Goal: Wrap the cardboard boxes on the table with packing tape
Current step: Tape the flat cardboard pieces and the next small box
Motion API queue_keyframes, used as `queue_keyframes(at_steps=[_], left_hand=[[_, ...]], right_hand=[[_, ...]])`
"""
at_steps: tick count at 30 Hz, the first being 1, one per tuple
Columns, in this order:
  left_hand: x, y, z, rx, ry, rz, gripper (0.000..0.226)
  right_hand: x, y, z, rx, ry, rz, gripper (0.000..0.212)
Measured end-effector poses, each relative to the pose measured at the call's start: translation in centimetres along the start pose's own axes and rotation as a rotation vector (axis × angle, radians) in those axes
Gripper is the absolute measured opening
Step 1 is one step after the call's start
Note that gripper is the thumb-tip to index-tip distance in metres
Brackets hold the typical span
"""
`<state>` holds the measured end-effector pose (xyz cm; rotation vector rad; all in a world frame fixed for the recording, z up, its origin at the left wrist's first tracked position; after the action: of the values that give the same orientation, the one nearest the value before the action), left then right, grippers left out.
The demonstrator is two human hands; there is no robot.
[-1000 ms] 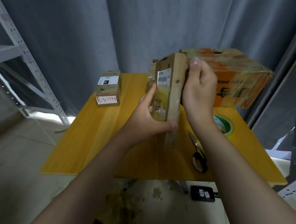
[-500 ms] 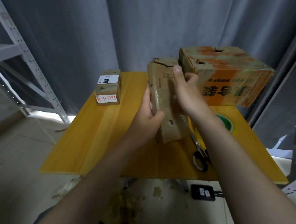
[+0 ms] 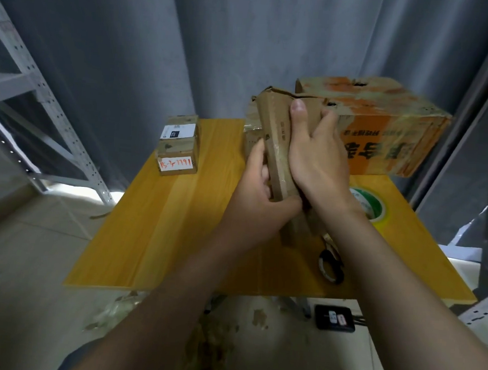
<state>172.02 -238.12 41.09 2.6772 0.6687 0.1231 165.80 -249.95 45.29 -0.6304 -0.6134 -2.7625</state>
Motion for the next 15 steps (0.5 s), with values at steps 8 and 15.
queue_keyframes(at_steps=[8,15], left_hand=[[2.1,-0.4,-0.9,0.027,-0.118,-0.004,0.084],[2.9,-0.1,-0.5,0.041,-0.163,-0.066,0.056]], right_hand=[[1.8,1.0,-0.3,0.181,-0.017,-0.075,0.05],[0.3,1.6,-3.5,-0.244,0.462,0.063,0.059]])
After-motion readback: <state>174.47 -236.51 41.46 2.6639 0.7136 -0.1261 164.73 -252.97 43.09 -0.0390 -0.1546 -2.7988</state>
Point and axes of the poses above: each hand's wrist, its own y-axis towards the middle knuckle, its own x-axis out of the back of the hand, z = x × y, the point moved 9 cm from there along y, towards the middle knuckle, and after that the axes turned 1 degree about -x, right-handed, at the moved point
